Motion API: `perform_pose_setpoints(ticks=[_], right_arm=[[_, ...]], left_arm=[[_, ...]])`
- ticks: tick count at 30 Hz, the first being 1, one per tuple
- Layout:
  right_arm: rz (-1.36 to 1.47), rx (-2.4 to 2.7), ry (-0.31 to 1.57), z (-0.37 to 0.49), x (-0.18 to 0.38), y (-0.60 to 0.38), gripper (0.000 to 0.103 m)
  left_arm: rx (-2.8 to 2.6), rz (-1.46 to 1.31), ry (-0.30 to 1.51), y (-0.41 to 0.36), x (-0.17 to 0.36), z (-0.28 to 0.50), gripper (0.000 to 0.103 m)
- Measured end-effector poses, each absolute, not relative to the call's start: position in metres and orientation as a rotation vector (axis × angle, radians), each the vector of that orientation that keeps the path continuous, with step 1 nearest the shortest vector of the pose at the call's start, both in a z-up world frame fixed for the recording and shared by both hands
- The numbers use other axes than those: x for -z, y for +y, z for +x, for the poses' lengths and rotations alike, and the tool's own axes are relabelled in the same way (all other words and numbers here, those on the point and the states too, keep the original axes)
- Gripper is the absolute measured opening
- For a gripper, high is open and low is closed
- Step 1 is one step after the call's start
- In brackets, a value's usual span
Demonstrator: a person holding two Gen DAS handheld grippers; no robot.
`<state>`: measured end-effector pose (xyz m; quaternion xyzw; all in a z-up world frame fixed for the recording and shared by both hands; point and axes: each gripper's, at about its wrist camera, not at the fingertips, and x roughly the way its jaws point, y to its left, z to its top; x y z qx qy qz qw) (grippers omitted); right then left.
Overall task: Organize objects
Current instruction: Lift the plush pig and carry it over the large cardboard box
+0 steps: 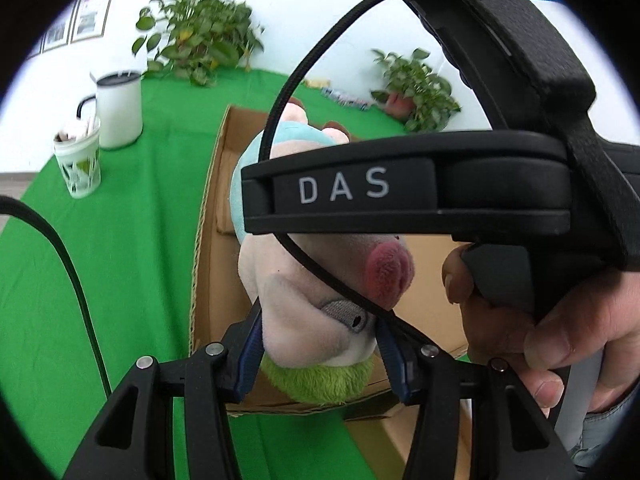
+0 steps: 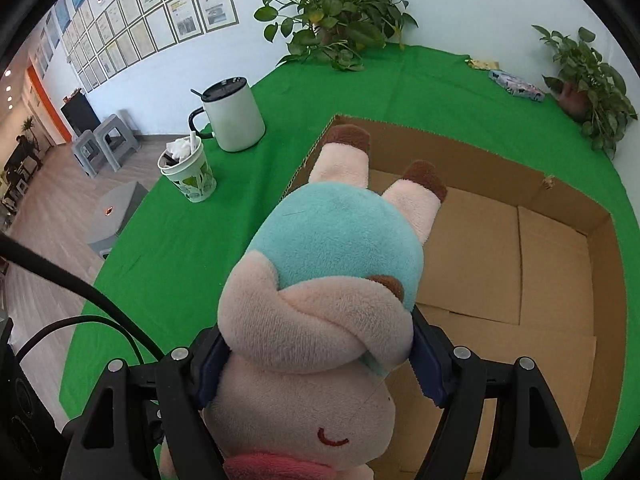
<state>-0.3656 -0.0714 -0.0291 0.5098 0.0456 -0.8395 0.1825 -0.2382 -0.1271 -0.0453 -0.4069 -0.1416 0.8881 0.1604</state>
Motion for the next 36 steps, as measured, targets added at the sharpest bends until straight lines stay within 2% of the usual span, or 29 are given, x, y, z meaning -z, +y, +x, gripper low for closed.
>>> perform_pose_setpoints(ticks=[5, 7, 11, 16, 24, 28, 31, 36], right_arm=[[1.506, 2.32, 0.096, -0.371, 0.065, -0.076, 0.074], [1.528, 2.304, 0.068, -0.374, 0.074, -0.078, 0.074], [1.548, 2.293, 0.048, -0.377, 0.077, -0.08, 0.075], [1.569, 2.258, 0.01, -0.38, 0.077, -0.079, 0.083], [1.493, 2.161, -0.166, -0.363, 0.041, -0.043, 0.084], [1.549, 2.151, -0.113, -0.362, 0.051, -0.046, 0.076], [1.561, 2.132, -0.179, -0.363, 0.056, -0.048, 0.066], [1.557, 2.185, -0.074, -0.354, 0.064, -0.068, 0.064]], left_arm=[[-2.529, -1.229, -0.406, -0.13, 0.061, -0.232, 0.051], [-2.559, -1.23, -0.374, -0.124, 0.056, -0.216, 0.055], [-2.611, -1.233, -0.328, -0.122, 0.052, -0.207, 0.052], [-2.652, -1.188, -0.308, -0.12, 0.053, -0.197, 0.051], [-2.589, -1.213, -0.587, -0.133, 0.049, -0.191, 0.049], [-2.604, -1.241, -0.534, -0.126, 0.047, -0.186, 0.05], [-2.601, -1.247, -0.523, -0.128, 0.047, -0.184, 0.047], [-2.664, -1.201, -0.423, -0.139, 0.036, -0.165, 0.047]])
